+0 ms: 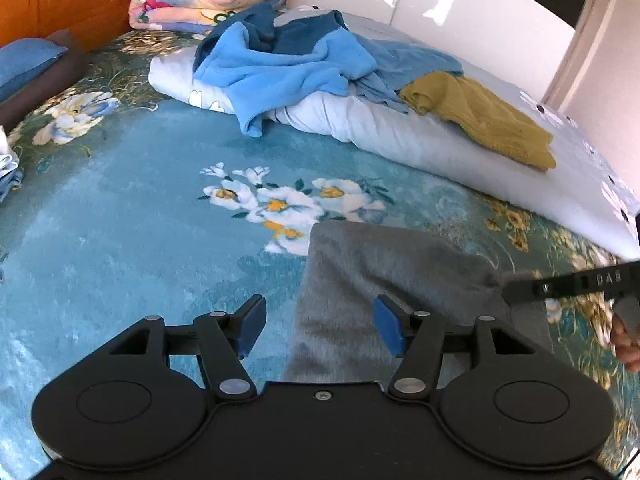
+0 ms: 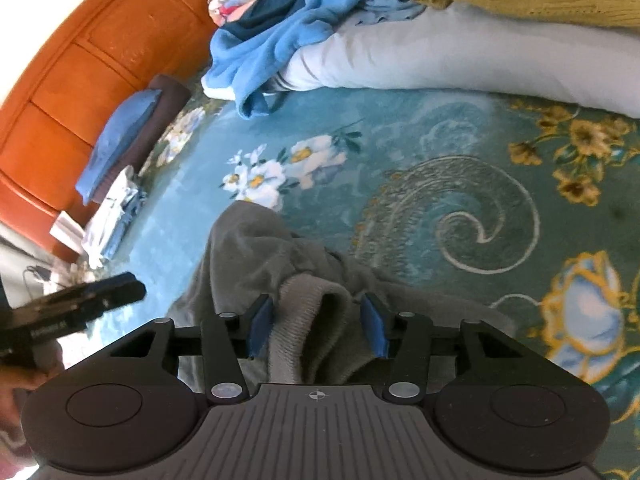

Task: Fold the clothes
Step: 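Grasp the grey garment's ribbed cuff end with the right gripper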

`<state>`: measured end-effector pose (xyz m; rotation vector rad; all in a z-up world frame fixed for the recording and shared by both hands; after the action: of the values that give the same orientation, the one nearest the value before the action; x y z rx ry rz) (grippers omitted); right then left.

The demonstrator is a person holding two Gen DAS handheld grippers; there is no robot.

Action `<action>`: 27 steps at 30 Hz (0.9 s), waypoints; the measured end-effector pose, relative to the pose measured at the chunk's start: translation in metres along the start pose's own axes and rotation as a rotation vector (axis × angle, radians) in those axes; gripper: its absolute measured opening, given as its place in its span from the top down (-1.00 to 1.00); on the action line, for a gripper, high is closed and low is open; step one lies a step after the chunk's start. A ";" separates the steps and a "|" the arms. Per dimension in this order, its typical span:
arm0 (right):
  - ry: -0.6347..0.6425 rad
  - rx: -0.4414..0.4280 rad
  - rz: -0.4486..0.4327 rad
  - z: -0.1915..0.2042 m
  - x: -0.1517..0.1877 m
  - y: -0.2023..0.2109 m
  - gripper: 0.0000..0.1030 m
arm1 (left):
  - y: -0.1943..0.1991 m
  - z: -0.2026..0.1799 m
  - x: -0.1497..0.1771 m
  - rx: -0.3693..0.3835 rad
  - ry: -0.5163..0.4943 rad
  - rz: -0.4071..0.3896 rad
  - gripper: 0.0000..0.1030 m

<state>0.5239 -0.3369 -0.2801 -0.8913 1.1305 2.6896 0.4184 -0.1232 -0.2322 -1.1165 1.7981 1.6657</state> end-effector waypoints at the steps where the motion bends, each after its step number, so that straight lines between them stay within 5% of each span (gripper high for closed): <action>1: 0.005 -0.001 0.002 0.003 0.000 0.000 0.25 | 0.000 0.001 0.002 -0.003 -0.002 0.006 -0.15; 3: 0.010 0.006 0.003 0.007 -0.001 0.003 0.71 | 0.000 0.003 0.004 -0.005 0.014 0.008 -0.15; 5: -0.023 0.005 -0.015 0.009 -0.004 0.008 0.86 | 0.000 0.005 0.005 -0.007 0.027 0.013 -0.15; 11: -0.097 0.034 -0.103 0.008 -0.018 0.031 0.89 | 0.003 0.009 0.005 -0.003 0.029 0.009 -0.15; 16: -0.162 0.158 -0.038 -0.031 0.003 0.026 0.89 | 0.001 0.018 0.009 -0.015 0.045 0.024 -0.15; 25: -0.148 0.200 0.020 -0.040 0.015 0.006 0.81 | 0.000 0.020 0.018 -0.012 0.041 0.054 -0.15; 27: -0.124 0.186 0.011 -0.034 0.011 0.012 0.62 | 0.000 0.019 0.018 -0.008 0.039 0.053 -0.16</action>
<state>0.5279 -0.3698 -0.2973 -0.6814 1.3337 2.5539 0.4042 -0.1100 -0.2493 -1.1209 1.8624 1.6937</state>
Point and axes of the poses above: each gripper's, at about its wrist camera, not at the fingertips, and y roughly against the way its jaws point, z to its left, x to its underside, the point moved 10 cm from there along -y, roughly the way its jaws point, and after that the axes turned 13 degrees about -z, right-handed, at the moved point
